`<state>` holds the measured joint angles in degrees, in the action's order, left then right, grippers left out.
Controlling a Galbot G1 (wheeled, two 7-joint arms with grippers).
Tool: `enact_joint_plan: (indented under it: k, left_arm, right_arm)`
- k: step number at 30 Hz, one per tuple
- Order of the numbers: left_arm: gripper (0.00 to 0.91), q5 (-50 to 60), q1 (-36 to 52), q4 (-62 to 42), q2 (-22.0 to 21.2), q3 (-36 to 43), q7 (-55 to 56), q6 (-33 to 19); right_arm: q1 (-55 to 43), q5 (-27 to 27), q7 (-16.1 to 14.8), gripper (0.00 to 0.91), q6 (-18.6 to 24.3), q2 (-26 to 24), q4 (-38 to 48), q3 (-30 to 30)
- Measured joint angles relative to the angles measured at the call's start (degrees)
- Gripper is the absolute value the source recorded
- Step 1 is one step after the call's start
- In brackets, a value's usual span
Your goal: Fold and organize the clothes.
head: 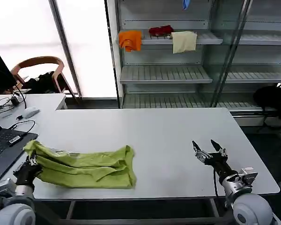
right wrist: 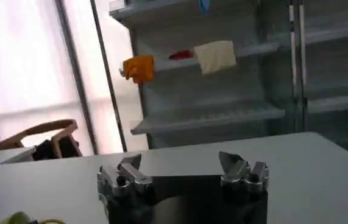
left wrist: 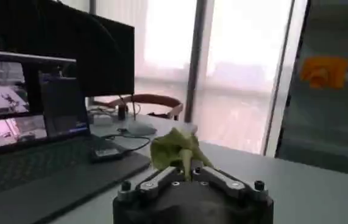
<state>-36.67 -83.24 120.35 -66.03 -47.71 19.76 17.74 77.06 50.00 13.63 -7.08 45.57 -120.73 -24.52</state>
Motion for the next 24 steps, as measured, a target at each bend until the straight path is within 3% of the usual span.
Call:
enact_joint_plan:
  k: [11,24]
  left_arm:
    - [0.0,8.8,0.5,4.2,-2.8,10.3,-3.8,-2.6]
    - [0.0,22.7,0.8,-1.5,-7.3,27.4,-6.5,-7.8]
  right_arm:
    - [0.4,-0.3,-0.3,0.867,0.0,0.3,0.1,-0.1]
    - [0.2,-0.6,-0.6,0.836,0.2,0.6,0.8,0.4]
